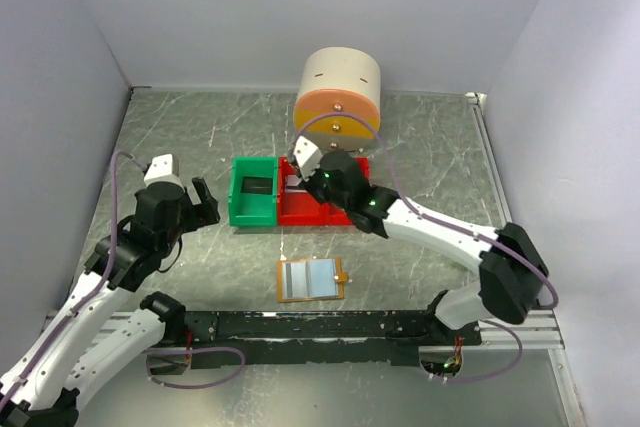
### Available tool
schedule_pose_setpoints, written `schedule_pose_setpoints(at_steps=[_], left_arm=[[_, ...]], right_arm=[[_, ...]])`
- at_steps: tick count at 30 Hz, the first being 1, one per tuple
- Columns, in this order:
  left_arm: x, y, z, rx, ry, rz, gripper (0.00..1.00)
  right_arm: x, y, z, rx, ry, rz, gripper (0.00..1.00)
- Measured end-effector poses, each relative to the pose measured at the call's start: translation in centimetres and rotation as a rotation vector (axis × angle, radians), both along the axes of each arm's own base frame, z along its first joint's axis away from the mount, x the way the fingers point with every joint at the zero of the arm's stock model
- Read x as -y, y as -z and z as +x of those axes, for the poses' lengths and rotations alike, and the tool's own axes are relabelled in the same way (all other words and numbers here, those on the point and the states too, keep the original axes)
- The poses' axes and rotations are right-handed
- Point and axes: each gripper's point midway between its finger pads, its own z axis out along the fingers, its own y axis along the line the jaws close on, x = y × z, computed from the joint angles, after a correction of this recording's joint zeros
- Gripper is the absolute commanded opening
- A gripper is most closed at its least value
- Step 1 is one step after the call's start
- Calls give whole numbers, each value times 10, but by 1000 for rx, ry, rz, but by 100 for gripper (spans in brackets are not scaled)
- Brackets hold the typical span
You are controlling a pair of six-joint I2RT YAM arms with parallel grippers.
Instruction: Take the credit cards out of the card holder
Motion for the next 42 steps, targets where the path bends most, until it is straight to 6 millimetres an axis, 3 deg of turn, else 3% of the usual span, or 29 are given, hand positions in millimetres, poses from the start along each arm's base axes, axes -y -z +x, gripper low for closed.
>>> schedule_pose_setpoints(at_steps=[6,15,28,42], left_arm=[[-1,0,0,1,-6,4,100],[-1,5,1,-18,-9,17,100],[-3,3,1,-8,-18,18,100],[-4,2,1,-6,-20,22,100]], right_arm=[[-10,21,17,35,-90,-227,0],[-1,51,28,157,-209,-509,0],[-16,106,42,135,-300,-630,0],[-14,121,80,194,-245,-676,0]])
